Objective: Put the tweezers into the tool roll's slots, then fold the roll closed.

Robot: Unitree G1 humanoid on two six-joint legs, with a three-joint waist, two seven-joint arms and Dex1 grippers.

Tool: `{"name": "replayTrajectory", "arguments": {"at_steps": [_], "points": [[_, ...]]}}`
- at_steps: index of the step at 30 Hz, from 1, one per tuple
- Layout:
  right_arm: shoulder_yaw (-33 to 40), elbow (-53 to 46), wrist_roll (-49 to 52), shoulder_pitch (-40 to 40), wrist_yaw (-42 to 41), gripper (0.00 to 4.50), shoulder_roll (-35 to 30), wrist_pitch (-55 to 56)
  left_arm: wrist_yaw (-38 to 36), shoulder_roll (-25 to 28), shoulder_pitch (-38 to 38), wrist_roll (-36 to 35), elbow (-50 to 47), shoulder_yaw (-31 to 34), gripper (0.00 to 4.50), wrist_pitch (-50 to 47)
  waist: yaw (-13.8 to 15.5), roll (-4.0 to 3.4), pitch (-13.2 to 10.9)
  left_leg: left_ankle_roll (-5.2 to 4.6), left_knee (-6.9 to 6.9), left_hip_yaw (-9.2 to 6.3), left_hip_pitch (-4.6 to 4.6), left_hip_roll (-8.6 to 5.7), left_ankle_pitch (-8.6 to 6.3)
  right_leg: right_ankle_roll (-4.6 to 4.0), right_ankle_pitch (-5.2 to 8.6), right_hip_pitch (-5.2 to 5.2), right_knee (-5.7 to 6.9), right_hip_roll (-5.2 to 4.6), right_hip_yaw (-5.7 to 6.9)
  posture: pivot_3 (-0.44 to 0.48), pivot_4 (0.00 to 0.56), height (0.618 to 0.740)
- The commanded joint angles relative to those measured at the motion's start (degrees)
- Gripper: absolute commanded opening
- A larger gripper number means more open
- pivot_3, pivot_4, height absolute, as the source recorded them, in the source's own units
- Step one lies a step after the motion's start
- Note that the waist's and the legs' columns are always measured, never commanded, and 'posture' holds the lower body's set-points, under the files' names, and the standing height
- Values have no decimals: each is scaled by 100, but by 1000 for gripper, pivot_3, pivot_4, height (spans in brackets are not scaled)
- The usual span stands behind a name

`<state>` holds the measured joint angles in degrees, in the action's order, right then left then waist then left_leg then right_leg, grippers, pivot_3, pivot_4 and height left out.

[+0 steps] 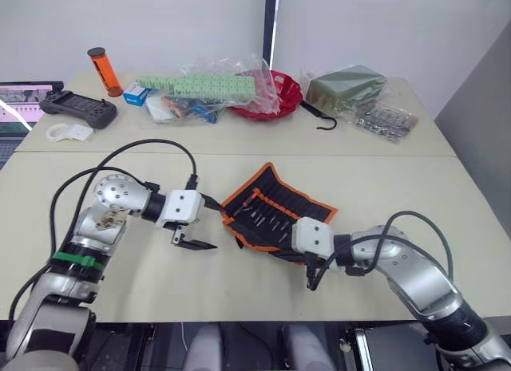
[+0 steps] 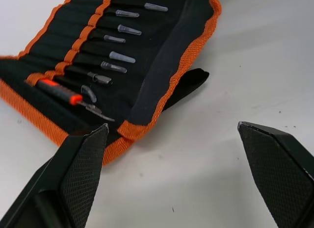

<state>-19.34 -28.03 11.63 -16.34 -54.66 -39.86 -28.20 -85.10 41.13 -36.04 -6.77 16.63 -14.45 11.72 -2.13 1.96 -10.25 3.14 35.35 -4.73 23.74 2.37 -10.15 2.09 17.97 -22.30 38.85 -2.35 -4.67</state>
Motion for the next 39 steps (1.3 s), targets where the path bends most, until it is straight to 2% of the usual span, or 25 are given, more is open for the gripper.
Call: {"name": "replayTrajectory", "arguments": {"at_steps": [1,2,5,16,23,28,36,39], "points": [[198,-332,109,103,60,26,-42,-67,-78,-203,-276,153,291,-176,4500,464,3,0,0,0,1,0,0,0,0,0,0,0,1,0,0,0,150,740],[218,-362,115,124,88,26,-41,-93,-84,-268,-354,232,450,-232,4500,643,-3,0,0,0,2,-1,0,0,0,0,0,0,2,0,0,0,150,740],[249,-427,122,167,166,0,-40,-175,-226,-463,-571,223,777,-319,3647,835,-20,0,0,0,5,-1,0,-1,0,0,0,0,4,0,0,0,150,740],[309,-415,92,220,323,0,-61,-207,-404,-571,-1040,418,1771,-385,37,1487,-26,0,0,-1,9,-3,0,-3,0,2,1,1,8,0,0,0,150,740],[154,359,-417,25,487,0,49,393,100,-540,-915,850,1982,-405,37,1572,-24,1,0,-3,28,-4,3,-3,-1,3,1,3,14,0,0,0,150,740],[-63,1408,-963,-482,529,0,192,1257,695,-226,-702,1120,1822,-244,37,1482,-39,0,0,-5,45,-4,3,-3,-2,4,1,4,22,0,0,0,150,740],[-278,2923,-1353,-1371,505,0,721,2404,978,522,33,862,1002,63,37,740,-107,-2,-1,-7,41,-4,-3,2,-3,3,0,2,34,3,0,0,150,740],[-379,3503,-1471,-1757,497,0,975,2861,1076,790,548,556,321,345,37,156,-120,-4,-3,-7,41,-5,-2,1,-3,3,0,2,34,3,0,0,150,740]]}}
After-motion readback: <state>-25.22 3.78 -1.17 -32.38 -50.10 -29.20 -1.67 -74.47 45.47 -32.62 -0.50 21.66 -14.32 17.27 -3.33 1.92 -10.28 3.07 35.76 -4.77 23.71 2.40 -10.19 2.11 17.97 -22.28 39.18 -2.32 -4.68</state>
